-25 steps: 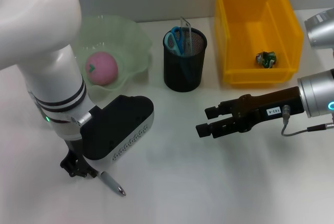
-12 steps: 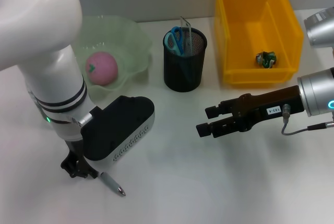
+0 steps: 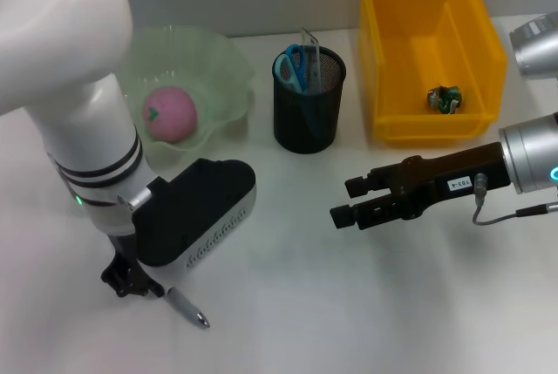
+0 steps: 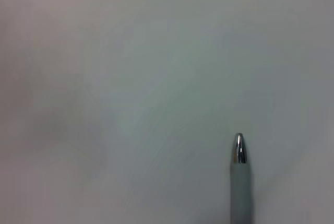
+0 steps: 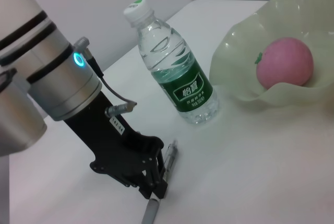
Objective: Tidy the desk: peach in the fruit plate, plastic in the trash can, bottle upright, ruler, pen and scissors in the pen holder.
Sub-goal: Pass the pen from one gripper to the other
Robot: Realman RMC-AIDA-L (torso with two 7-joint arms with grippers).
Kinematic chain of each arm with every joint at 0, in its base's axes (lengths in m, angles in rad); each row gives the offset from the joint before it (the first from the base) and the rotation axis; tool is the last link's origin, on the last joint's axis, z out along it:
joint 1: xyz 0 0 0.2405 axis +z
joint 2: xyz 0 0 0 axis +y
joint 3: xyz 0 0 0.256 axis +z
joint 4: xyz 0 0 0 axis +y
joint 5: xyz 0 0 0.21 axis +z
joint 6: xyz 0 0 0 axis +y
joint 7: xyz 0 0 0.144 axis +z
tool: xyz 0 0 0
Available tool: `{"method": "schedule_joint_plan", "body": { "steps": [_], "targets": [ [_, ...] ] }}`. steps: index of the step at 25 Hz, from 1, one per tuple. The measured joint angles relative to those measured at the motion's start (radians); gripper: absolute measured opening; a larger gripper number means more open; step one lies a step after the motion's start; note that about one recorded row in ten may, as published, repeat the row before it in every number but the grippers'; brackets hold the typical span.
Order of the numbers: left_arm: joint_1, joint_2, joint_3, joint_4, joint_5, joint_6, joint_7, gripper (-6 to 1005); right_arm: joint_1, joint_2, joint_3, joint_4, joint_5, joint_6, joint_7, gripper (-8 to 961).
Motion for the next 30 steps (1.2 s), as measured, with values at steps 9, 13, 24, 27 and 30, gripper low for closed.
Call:
{"method": "schedule_joint_plan", "body": {
  "steps": [9,13,24,27,30],
  "targets": [
    [0.015,-0.001,-0.250,0.007,-0.003,0.020,0.003,131,0.001,-0.003,0.010,-0.006,0.000,-0.004,0.000,824],
    [0.032,-0.013,-0.468,0.008,-0.036,0.048,-0.009,131,-0.003,-0.006,0.011,-0.028,0.000,-0.011,0.010,824],
    [0.177,-0.017,-0.749,-0.002,-0.421,0.096,-0.155,131,-0.022,-0.021,0.037,-0.035,0.002,-0.013,-0.003,823],
    [0.225,-0.018,-0.756,-0.006,-0.524,0.090,-0.224,131,-0.031,-0.025,0.037,-0.035,0.002,-0.019,-0.016,823],
    [0.257,-0.018,-0.747,-0.003,-0.615,0.100,-0.282,131,-0.045,-0.023,0.035,-0.036,0.002,-0.023,-0.052,823]
  ]
}}
